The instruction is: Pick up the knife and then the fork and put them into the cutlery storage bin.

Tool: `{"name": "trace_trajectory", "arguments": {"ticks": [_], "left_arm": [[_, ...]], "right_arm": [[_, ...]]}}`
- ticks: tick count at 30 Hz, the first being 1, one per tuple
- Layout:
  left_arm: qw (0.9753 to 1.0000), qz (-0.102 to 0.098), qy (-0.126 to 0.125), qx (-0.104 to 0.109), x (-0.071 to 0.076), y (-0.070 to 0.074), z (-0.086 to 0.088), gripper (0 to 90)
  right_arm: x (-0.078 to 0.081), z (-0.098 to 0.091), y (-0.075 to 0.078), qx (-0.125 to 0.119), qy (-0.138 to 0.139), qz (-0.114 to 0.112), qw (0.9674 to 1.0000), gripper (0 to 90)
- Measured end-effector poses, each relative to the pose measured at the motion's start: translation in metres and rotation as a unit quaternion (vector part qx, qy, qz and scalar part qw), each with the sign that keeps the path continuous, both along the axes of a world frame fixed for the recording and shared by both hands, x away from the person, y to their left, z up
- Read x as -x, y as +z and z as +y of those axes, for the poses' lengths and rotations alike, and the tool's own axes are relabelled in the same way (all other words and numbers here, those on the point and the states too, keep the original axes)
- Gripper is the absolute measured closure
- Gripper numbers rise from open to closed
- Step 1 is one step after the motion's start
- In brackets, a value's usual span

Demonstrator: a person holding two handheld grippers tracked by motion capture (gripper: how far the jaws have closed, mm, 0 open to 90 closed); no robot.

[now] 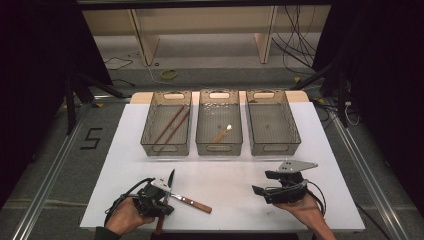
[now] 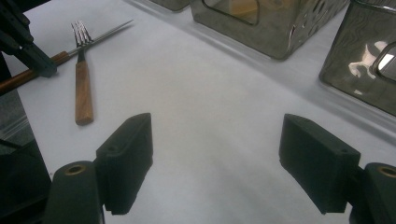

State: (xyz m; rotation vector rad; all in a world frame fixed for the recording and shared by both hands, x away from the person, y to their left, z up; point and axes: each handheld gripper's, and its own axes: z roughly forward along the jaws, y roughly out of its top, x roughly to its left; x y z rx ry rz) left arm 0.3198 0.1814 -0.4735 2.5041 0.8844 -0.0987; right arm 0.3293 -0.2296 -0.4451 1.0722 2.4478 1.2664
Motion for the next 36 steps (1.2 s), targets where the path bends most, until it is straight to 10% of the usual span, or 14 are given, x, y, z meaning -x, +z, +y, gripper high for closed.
{"name": "trace_trajectory", "arguments": {"ticks": [11, 20, 29, 36], "left_arm": [[0.9986, -0.023, 0.032, -0.034, -0.011, 0.003, 0.017, 88.7], [0.9987, -0.038, 0.029, -0.018, -0.009, 0.017, 0.017, 81.4], [0.9959, -0.031, 0.071, -0.046, -0.017, 0.032, 0.029, 37.9], [0.9939, -0.008, 0.080, -0.076, -0.019, 0.025, 0.034, 30.0]], "right_arm": [[0.000, 0.000, 0.000, 0.001, 0.000, 0.000, 1.0000, 26.8], [0.000, 0.001, -0.001, 0.002, 0.001, 0.001, 1.0000, 26.8], [0.000, 0.001, 0.000, 0.001, 0.002, -0.001, 1.0000, 26.8], [0.000, 0.001, 0.001, 0.001, 0.001, -0.001, 1.0000, 26.8]]}}
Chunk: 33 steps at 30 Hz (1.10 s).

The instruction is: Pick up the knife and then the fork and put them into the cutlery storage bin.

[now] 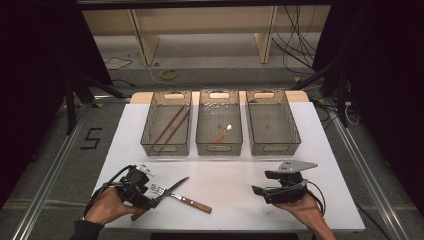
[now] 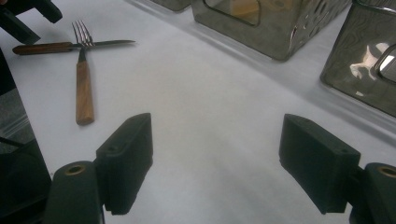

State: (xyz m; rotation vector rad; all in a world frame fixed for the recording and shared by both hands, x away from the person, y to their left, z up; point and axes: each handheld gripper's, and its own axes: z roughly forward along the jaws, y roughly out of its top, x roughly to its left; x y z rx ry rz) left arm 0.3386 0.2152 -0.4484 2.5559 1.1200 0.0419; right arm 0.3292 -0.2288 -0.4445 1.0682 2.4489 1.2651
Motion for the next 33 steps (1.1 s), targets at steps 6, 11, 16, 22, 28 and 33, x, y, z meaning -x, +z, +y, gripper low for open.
{"name": "trace_trajectory", "arguments": {"ticks": [6, 11, 16, 22, 28, 33], "left_arm": [[0.9995, 0.013, -0.005, -0.028, -0.001, -0.008, -0.002, 33.0], [0.9990, 0.023, -0.014, -0.036, 0.000, -0.013, -0.004, 40.5], [0.9984, 0.029, -0.021, -0.045, 0.001, -0.016, -0.004, 48.3], [0.9979, 0.032, -0.027, -0.049, 0.003, -0.015, -0.001, 54.0], [0.9971, 0.036, -0.035, -0.058, 0.005, -0.014, 0.002, 56.9], [0.9966, 0.039, -0.037, -0.062, 0.008, -0.014, 0.003, 59.8]], "right_arm": [[0.000, 0.000, 0.000, 0.000, 0.000, -0.001, 1.0000, 26.8], [0.000, 0.000, 0.000, 0.000, 0.000, 0.000, 1.0000, 26.8], [0.000, 0.000, 0.000, 0.000, 0.000, 0.000, 1.0000, 26.8], [0.000, 0.000, 0.000, 0.000, 0.000, 0.001, 1.0000, 26.8], [0.000, 0.000, 0.000, 0.001, 0.000, 0.000, 1.0000, 26.8], [0.000, 0.000, 0.000, 0.001, 0.000, 0.000, 1.0000, 26.8]]}}
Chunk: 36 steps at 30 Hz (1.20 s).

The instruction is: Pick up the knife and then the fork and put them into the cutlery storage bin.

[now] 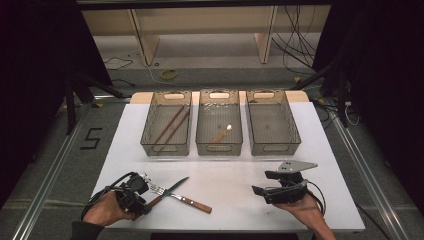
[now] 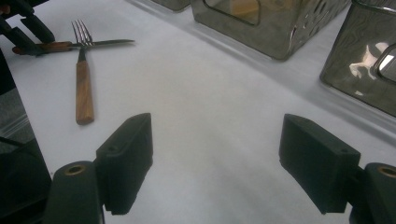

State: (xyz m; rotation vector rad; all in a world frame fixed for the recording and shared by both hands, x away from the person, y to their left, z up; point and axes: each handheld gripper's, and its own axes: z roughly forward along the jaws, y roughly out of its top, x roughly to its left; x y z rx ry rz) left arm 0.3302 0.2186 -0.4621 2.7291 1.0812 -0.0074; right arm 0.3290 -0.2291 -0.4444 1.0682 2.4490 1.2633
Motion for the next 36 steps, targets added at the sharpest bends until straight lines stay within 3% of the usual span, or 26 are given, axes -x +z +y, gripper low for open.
{"name": "trace_trajectory", "arguments": {"ticks": [4, 15, 21, 28, 36], "left_arm": [[1.0000, 0.007, -0.004, -0.003, 0.000, 0.000, 0.001, 65.1], [0.9996, -0.003, -0.025, -0.009, 0.002, -0.001, 0.001, 74.4], [0.9992, -0.026, -0.029, 0.007, 0.002, -0.001, 0.002, 75.4], [0.9987, -0.035, -0.031, 0.019, 0.001, 0.000, 0.001, 75.5], [0.9968, -0.052, -0.041, 0.045, 0.003, 0.012, -0.004, 75.5]], "right_arm": [[0.000, 0.000, 0.000, 0.000, 0.000, 0.001, 1.0000, 26.8], [0.000, 0.000, 0.000, 0.000, 0.000, 0.000, 1.0000, 26.8], [0.000, 0.000, 0.000, 0.000, 0.000, -0.001, 1.0000, 26.8], [0.000, -0.001, 0.000, 0.000, -0.001, -0.001, 1.0000, 26.8], [0.001, 0.000, 0.000, -0.001, -0.001, -0.001, 1.0000, 26.8]]}}
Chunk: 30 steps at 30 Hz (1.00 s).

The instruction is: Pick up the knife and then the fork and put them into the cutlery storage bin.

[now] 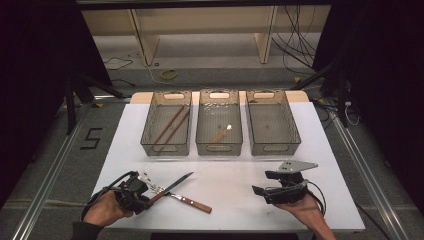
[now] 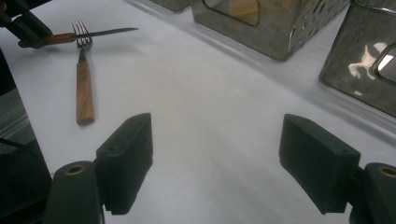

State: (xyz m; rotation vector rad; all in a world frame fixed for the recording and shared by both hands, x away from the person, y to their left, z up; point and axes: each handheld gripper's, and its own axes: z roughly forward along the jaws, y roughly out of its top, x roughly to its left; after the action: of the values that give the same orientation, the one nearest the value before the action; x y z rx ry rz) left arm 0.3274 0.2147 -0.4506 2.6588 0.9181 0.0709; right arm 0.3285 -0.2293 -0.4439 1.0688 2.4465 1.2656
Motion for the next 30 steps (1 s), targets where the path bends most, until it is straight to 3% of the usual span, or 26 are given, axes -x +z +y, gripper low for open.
{"name": "trace_trajectory", "arguments": {"ticks": [5, 14, 23, 30], "left_arm": [[0.9996, -0.012, -0.018, 0.016, 0.000, 0.010, -0.014, 75.5], [0.9969, -0.020, -0.075, 0.010, -0.010, 0.023, -0.058, 75.5], [0.9912, -0.025, -0.130, 0.008, -0.016, 0.030, -0.100, 75.5], [0.9862, -0.024, -0.163, 0.007, -0.016, 0.032, -0.125, 75.4]], "right_arm": [[0.001, 0.001, 0.002, -0.005, 0.005, -0.004, 1.0000, 26.8], [0.005, 0.011, 0.021, -0.012, 0.031, -0.036, 0.9988, 26.8], [0.010, 0.025, 0.037, 0.000, 0.070, -0.062, 0.9957, 26.8], [0.012, 0.042, 0.045, 0.013, 0.112, -0.069, 0.9913, 26.9]]}}
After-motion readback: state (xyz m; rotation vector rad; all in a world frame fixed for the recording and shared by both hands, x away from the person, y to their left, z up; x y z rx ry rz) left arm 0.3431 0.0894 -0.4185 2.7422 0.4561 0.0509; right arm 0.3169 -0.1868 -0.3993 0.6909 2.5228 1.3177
